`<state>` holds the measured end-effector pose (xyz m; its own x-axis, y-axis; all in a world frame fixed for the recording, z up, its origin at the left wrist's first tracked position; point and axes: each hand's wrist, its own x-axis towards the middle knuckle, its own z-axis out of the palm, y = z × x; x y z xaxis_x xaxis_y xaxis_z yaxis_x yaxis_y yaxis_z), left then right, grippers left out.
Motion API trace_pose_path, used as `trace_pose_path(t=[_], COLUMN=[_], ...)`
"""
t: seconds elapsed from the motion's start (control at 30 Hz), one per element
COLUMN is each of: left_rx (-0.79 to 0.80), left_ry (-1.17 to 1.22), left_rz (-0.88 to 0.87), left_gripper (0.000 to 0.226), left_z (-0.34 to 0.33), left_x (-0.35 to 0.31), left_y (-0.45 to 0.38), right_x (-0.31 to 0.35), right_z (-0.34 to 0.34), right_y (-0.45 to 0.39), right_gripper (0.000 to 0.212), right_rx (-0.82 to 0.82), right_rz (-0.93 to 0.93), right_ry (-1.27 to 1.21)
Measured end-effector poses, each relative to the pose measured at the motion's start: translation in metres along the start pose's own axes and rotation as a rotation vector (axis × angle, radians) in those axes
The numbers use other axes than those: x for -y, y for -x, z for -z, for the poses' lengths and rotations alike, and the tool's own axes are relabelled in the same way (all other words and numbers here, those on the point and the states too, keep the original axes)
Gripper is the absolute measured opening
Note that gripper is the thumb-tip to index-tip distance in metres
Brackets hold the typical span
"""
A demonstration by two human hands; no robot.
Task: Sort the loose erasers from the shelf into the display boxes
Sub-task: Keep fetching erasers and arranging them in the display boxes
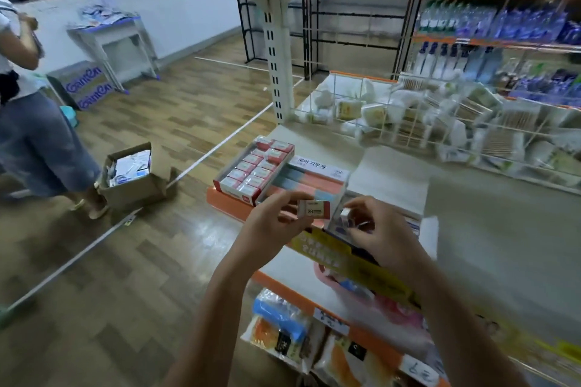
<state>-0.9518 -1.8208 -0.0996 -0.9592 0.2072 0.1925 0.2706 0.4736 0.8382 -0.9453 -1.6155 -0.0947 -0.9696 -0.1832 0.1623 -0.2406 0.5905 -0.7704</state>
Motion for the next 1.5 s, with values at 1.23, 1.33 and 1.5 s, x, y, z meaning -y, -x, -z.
trace_pose_path(t=[1.23, 1.33, 1.5], left_rx=[0.247, 0.207, 0.223], left_ry=[-0.11, -0.175, -0.295], left_rz=[-0.211, -0.167, -0.19], left_gripper=[0.031, 0.03, 0.033], left_z=[0.107, 0.123, 0.137], left_x=[0.086, 0.099, 0.118], left_y=[-0.125, -0.139, -0.157], right_x=[0.059, 0.074, 0.081], right_z=[-0.028, -0.052, -0.102], right_y=[-0.059, -0.083, -0.118], right_gripper=[0.016, 0.017, 0.019], right_rx=[-0.152, -0.136, -0.103], right_rz=[-0.28, -0.21, -0.242], right_ry=[0.56, 0.518, 0.445])
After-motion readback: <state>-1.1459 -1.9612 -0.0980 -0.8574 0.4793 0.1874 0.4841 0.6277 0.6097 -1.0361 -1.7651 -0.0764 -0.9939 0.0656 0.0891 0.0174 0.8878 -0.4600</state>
